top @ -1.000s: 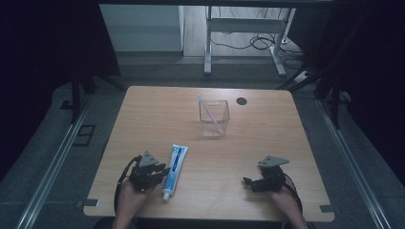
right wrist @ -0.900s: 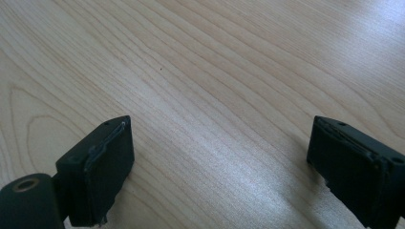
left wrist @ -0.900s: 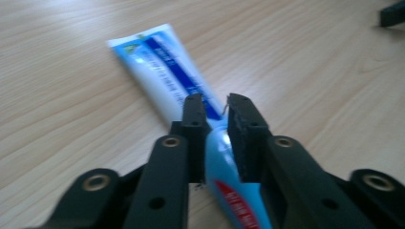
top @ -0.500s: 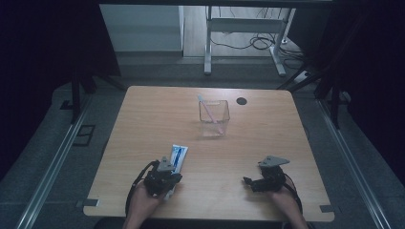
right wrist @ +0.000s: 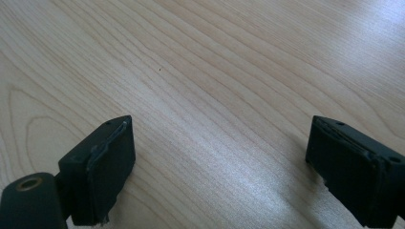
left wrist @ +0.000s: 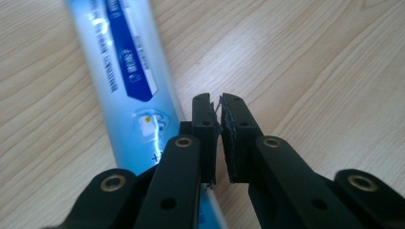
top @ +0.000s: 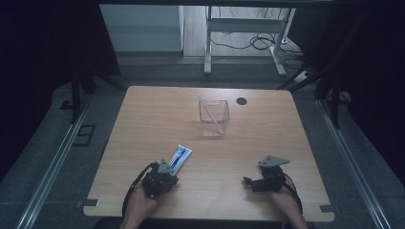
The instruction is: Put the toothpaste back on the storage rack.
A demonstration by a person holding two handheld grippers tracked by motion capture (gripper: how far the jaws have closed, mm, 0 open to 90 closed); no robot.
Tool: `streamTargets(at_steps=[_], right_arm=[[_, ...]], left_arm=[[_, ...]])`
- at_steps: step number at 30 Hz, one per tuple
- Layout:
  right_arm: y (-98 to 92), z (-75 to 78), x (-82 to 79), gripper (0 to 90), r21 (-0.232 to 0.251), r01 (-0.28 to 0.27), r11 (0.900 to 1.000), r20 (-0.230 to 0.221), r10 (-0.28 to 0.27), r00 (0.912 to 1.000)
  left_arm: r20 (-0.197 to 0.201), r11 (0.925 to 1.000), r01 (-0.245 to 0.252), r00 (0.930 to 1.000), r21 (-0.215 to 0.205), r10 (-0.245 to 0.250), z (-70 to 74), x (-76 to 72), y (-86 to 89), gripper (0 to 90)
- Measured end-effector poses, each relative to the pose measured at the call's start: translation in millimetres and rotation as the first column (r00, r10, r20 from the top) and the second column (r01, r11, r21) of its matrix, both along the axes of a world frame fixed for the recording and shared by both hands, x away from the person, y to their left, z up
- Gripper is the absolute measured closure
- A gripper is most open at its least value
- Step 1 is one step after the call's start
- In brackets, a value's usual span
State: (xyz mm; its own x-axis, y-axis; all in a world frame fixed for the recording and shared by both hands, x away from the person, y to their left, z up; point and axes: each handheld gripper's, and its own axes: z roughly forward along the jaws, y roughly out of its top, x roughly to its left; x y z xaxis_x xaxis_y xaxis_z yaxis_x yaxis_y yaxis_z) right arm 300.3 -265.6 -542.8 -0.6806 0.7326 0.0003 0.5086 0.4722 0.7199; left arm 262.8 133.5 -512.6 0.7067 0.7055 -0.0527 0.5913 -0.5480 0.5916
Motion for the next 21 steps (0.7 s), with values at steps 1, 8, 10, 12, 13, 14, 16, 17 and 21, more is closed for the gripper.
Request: streamTargets(at_steps=[1, 8, 10, 12, 13, 14, 16, 17, 21], right_arm=[[0.0, 0.0, 0.0, 10.0, 0.0, 0.0, 1.0, 0.0, 0.0, 1.0], [0.0, 0.0, 0.0, 10.0, 0.0, 0.0, 1.0, 0.0, 0.0, 1.0], [0.0, 0.0, 0.0, 10.0, 0.0, 0.0, 1.0, 0.0, 0.0, 1.0], [0.0, 0.0, 0.0, 10.0, 0.0, 0.0, 1.0, 0.0, 0.0, 1.0], [0.0, 0.0, 0.0, 10.0, 0.0, 0.0, 1.0, 0.0, 0.0, 1.0], [0.0, 0.0, 0.0, 10.0, 0.0, 0.0, 1.0, 0.0, 0.0, 1.0], [0.0, 0.0, 0.0, 10.0, 0.0, 0.0, 1.0, 0.0, 0.0, 1.0], [0.0, 0.0, 0.0, 10.0, 0.0, 0.0, 1.0, 0.0, 0.0, 1.0], [0.0, 0.0, 0.0, 10.0, 0.0, 0.0, 1.0, 0.0, 0.0, 1.0]], left_arm=[[0.0, 1.0, -0.003, 1.0, 0.004, 0.003, 0.2, 0.0, 1.8, 83.9], [-0.008, 1.0, -0.007, 0.9999, 0.002, 0.007, 0.8, 1.6, 12.0, 84.1], [-0.009, 1.0, -0.002, 1.0, -0.001, 0.002, 0.6, 1.9, 12.3, 84.1], [-0.007, 1.0, 0.006, 1.0, 0.004, -0.006, 0.5, 2.2, 11.4, 83.5], [-0.011, 1.0, 0.006, 0.9999, -0.002, -0.006, 0.9, 2.6, 11.1, 82.6], [-0.012, 0.9999, 0.009, 0.9999, -0.006, -0.009, 1.7, 3.5, 11.1, 81.5], [-0.013, 0.9999, 0.011, 0.9999, -0.01, -0.011, 4.5, 5.4, 10.5, 78.7], [-0.013, 0.9998, 0.016, 0.9998, -0.01, -0.016, 6.5, 6.5, 10.1, 76.9], [-0.013, 0.9998, 0.018, 0.9997, -0.003, -0.018, 15.0, 11.4, 7.6, 66.4]])
